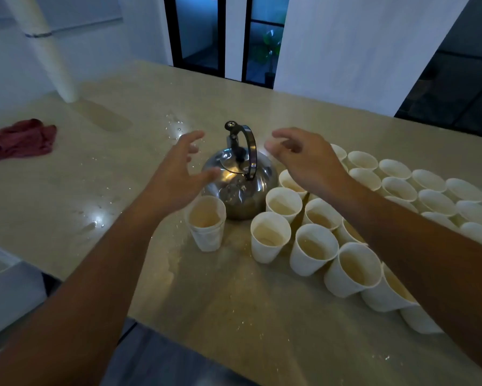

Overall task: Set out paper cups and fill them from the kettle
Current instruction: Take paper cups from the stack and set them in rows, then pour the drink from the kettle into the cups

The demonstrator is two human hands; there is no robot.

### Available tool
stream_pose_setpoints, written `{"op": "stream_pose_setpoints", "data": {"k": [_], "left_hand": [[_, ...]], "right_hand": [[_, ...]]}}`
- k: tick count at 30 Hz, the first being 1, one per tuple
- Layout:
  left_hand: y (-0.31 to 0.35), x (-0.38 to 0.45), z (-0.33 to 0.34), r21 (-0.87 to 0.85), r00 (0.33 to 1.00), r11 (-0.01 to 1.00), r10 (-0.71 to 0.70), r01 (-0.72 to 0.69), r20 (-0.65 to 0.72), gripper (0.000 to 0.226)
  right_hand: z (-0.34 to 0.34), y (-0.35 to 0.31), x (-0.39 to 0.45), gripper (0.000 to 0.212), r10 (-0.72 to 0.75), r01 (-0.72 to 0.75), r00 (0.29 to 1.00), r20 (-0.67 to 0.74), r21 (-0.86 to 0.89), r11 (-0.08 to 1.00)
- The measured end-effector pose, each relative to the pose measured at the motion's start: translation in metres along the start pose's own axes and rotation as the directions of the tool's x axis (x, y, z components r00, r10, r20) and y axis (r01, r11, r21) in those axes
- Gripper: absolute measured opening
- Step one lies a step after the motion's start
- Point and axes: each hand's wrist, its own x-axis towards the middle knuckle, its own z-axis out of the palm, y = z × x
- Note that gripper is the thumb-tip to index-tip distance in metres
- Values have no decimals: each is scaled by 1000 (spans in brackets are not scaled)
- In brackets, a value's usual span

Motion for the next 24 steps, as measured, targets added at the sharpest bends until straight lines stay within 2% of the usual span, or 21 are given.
{"op": "stream_pose_setpoints", "data": {"k": [2, 4, 9, 11, 13, 14, 17, 20, 24], "left_hand": [[10, 34, 2, 53, 999, 997, 51, -52, 18, 58], [16, 64, 11, 147, 996, 986, 75, -82, 55, 51], [8, 123, 19, 282, 990, 949, 128, -142, 67, 63], [4, 133, 24, 346, 955, 898, 209, -273, 210, 67], [0, 138, 34, 417, 888, 797, 306, -436, 345, 57], [-1, 139, 38, 436, 869, 764, 330, -475, 368, 51], [5, 146, 40, 524, 867, 695, 342, -492, 361, 37], [12, 151, 33, 611, 854, 598, 342, -520, 392, 34], [19, 154, 19, 622, 851, 581, 355, -525, 387, 31]], "right_hand": [[10, -10, 25, 53, 79, -79, 997, 4, 83, 993], [21, -18, 44, 52, 145, -149, 989, 41, 143, 978], [45, -25, 67, 44, 219, -220, 976, 17, 108, 969], [50, -20, 70, 34, 217, -219, 976, 36, 65, 974], [54, -15, 73, 29, 194, -194, 980, 38, -18, 981], [55, -14, 74, 29, 180, -178, 983, 35, -52, 983], [57, -13, 81, 30, 177, -174, 984, 29, -96, 980], [60, -15, 84, 30, 184, -177, 982, 46, -130, 976], [57, -24, 88, 29, 130, -123, 991, 33, -162, 979]]}}
